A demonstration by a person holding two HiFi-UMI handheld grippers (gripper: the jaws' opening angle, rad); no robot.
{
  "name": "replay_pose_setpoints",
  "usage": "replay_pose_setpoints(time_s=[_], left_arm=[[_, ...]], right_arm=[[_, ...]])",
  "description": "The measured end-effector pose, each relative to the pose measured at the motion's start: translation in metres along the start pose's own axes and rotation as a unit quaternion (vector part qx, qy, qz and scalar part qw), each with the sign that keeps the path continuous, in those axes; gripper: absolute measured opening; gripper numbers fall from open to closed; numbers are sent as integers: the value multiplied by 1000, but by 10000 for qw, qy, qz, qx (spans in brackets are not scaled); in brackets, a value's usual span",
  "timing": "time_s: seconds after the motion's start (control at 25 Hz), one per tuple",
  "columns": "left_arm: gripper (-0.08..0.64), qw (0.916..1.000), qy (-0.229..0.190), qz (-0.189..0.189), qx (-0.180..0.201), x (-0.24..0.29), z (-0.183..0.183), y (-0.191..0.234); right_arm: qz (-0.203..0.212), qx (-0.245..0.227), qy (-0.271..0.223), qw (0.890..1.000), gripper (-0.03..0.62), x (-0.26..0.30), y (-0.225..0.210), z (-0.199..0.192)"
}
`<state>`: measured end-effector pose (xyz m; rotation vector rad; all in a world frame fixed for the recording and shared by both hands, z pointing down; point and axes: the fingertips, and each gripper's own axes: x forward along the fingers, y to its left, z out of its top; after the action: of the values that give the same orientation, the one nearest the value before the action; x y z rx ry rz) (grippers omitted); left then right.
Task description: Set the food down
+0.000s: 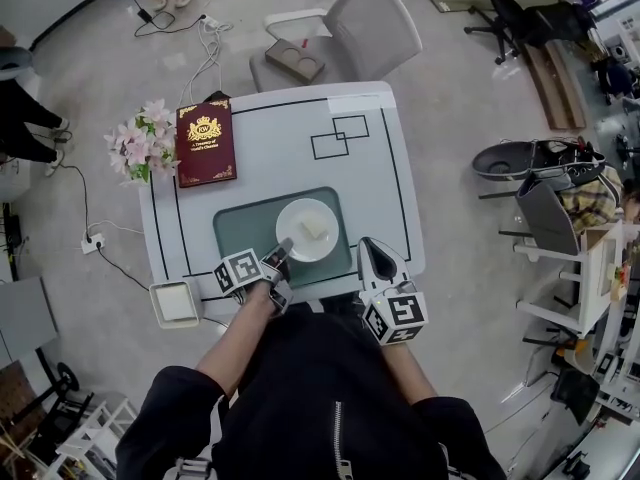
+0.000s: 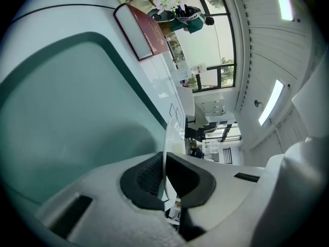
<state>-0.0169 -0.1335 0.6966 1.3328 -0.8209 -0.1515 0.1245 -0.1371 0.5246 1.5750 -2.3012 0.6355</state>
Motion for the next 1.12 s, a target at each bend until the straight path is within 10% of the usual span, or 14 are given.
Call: replay_pose_setpoints(time_s=[1.12], left_arm=[[12, 9953, 58, 918, 314, -1, -15, 39]], right_arm=[[32, 45, 66, 10000, 9, -16, -6, -16]])
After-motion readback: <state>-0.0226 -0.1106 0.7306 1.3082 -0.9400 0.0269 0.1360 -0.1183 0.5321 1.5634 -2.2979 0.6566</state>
